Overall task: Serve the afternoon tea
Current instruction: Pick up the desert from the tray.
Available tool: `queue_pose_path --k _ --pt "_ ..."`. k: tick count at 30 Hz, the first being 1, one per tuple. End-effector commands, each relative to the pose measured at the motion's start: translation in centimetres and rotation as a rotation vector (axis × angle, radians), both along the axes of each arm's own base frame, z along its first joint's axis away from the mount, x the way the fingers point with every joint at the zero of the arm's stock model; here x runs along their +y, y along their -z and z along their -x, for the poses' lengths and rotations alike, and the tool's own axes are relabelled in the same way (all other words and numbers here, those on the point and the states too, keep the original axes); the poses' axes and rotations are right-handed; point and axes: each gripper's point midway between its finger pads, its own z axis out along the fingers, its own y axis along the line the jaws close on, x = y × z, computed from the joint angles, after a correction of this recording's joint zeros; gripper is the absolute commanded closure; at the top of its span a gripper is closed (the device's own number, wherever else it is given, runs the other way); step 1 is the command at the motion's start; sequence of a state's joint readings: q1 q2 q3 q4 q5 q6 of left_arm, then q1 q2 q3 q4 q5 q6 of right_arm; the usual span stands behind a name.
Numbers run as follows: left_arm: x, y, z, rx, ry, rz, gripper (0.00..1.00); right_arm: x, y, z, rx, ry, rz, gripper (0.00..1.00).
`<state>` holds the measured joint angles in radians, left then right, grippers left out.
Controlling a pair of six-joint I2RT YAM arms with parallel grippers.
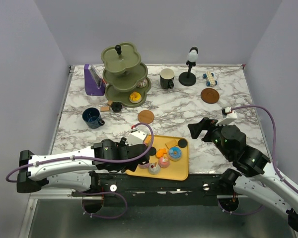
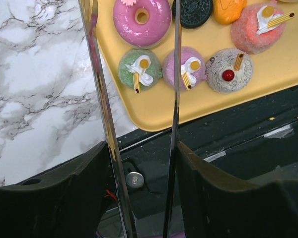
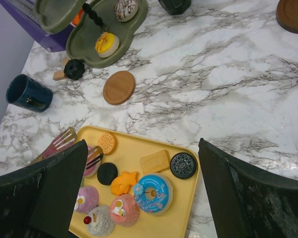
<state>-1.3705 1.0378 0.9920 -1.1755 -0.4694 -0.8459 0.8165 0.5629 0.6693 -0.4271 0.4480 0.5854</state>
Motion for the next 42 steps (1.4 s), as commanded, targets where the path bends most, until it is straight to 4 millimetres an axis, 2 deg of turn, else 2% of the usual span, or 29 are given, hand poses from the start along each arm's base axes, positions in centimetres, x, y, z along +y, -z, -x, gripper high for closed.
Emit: queue_pose_path --k 1,10,15,25,31,38,42 --pt "-0.3 0.1 0.7 0.031 0.014 0.013 0.38 -0.1 0.2 -0.1 -0.008 0.009 0.006 0.0" --pt "0.2 0.7 1.6 0.067 0.016 -0.022 0.39 -0.1 0.2 -0.1 -0.008 0.007 0.005 0.0" --pt "0.2 1.1 1.6 0.065 0.009 -0.031 0.43 -0.2 0.2 -0.1 -0.008 0.008 0.004 0.0" --pt "0.6 0.0 1.1 0.02 -0.012 -0.031 0.53 -0.2 0.2 -0.1 -0.008 0.008 0.005 0.0" --pt "1.7 -2.1 -0.6 -0.085 -0.097 0.001 0.64 -0.2 0.2 -0.1 -0.009 0.008 0.003 0.0" --pt "3.4 -5.0 -2.8 -0.214 -0.195 0.023 0.68 -0.1 0.1 0.0 -0.011 0.002 -0.001 0.0" --pt "3.5 -5.4 -4.4 -0.234 -0.244 0.032 0.69 0.0 0.1 0.0 -0.012 -0.004 -0.002 0.0"
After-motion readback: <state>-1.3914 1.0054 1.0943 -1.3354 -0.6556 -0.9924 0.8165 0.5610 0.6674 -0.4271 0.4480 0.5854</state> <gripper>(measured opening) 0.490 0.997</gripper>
